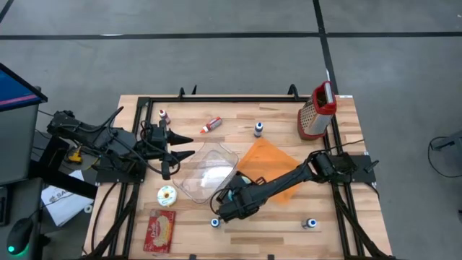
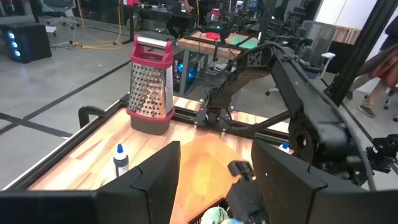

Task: Pick & Place Food Item
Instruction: Put the blue donut into the black bin, then put the white donut into the black bin

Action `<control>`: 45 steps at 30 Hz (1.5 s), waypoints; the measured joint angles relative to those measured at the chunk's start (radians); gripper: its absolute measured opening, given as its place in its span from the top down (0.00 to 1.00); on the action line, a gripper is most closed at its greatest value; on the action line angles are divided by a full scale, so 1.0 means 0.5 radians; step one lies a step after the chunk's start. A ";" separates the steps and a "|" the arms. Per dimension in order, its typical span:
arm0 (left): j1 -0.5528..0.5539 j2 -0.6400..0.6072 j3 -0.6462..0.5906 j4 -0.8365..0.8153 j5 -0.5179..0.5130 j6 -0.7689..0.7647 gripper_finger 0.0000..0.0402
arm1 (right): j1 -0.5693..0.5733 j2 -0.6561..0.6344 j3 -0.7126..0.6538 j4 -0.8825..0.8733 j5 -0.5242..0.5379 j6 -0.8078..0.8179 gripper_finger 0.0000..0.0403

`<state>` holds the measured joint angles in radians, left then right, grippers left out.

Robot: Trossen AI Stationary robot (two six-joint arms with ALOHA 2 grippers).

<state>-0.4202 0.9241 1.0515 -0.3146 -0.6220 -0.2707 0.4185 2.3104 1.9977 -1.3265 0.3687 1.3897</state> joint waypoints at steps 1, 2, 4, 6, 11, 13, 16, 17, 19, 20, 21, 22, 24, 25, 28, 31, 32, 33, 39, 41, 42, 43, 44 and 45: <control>-0.001 0.000 0.000 0.000 -0.001 0.000 0.52 | 0.003 -0.002 0.021 -0.024 0.014 0.022 0.55; 0.000 0.000 0.000 0.001 0.000 0.000 0.51 | 0.008 -0.004 0.040 -0.040 0.035 0.040 0.54; 0.000 0.000 0.000 0.000 0.005 0.001 0.51 | 0.014 -0.002 0.097 -0.117 0.074 0.050 0.54; 0.000 0.000 0.000 0.000 0.007 0.000 0.51 | 0.015 -0.003 0.165 -0.167 0.118 0.051 0.55; 0.000 0.000 0.000 0.000 0.012 0.001 0.51 | 0.012 -0.004 0.226 -0.282 0.158 0.084 0.58; 0.000 0.000 0.000 0.001 0.013 0.001 0.51 | 0.012 -0.004 0.228 -0.282 0.158 0.087 0.60; 0.000 0.000 0.000 0.001 0.018 0.001 0.51 | 0.022 -0.003 0.227 -0.245 0.154 0.088 0.61; 0.000 0.000 0.000 0.001 0.018 0.001 0.51 | 0.031 -0.004 0.227 -0.232 0.148 0.088 0.62; 0.000 0.000 0.000 -0.002 0.023 0.002 0.51 | 0.055 -0.003 0.227 -0.193 0.135 0.109 0.62; 0.000 0.000 0.000 -0.005 0.037 0.002 0.51 | 0.070 -0.003 0.227 -0.179 0.130 0.138 0.62; 0.000 0.000 0.000 -0.012 0.047 0.002 0.51 | 0.085 -0.003 0.227 -0.170 0.130 0.168 0.62; 0.000 0.000 0.000 -0.026 0.052 0.002 0.51 | 0.100 -0.004 0.228 -0.165 0.131 0.205 0.62; -0.001 -0.005 0.000 -0.068 0.055 0.004 0.51 | 0.136 -0.007 0.238 -0.170 0.135 0.299 0.61; -0.001 -0.013 0.000 -0.102 0.055 0.004 0.51 | 0.155 -0.010 0.252 -0.172 0.140 0.346 0.61; 0.000 -0.051 0.000 -0.193 0.056 0.002 0.51 | 0.237 -0.043 0.319 -0.215 0.198 0.470 0.60; 0.000 -0.119 0.000 -0.438 0.144 -0.101 0.51 | 0.330 -0.123 0.352 -0.222 0.287 0.555 0.60; 0.000 -0.140 0.001 -0.583 0.162 -0.175 0.51 | 0.357 -0.156 0.352 -0.226 0.314 0.592 0.60; -0.001 -0.159 0.001 -0.751 0.171 -0.267 0.51 | 0.387 -0.193 0.352 -0.225 0.347 0.638 0.60; -0.031 -0.163 0.001 -1.525 0.658 -0.848 0.51 | 0.562 -0.411 0.351 -0.226 0.706 0.922 0.60; -0.108 -0.122 0.001 -1.662 0.806 -0.937 0.51 | 0.608 -0.468 0.351 -0.218 0.835 0.971 0.60; -0.160 -0.095 0.000 -1.739 0.859 -0.966 0.51 | 0.627 -0.491 0.351 -0.213 0.892 0.985 0.60; -0.222 -0.066 0.000 -1.807 0.881 -0.994 0.51 | 0.644 -0.514 0.351 -0.202 0.957 0.987 0.60; -0.282 -0.042 0.000 -1.860 0.885 -1.015 0.51 | 0.661 -0.533 0.351 -0.179 1.032 0.985 0.60; -0.346 -0.010 0.000 -1.907 0.872 -1.050 0.51 | 0.674 -0.547 0.351 -0.153 1.114 0.988 0.60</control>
<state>-0.5930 0.9189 1.0515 -1.2679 -0.1859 -0.7957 0.7554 2.0369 2.1731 -1.4028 0.9257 1.8835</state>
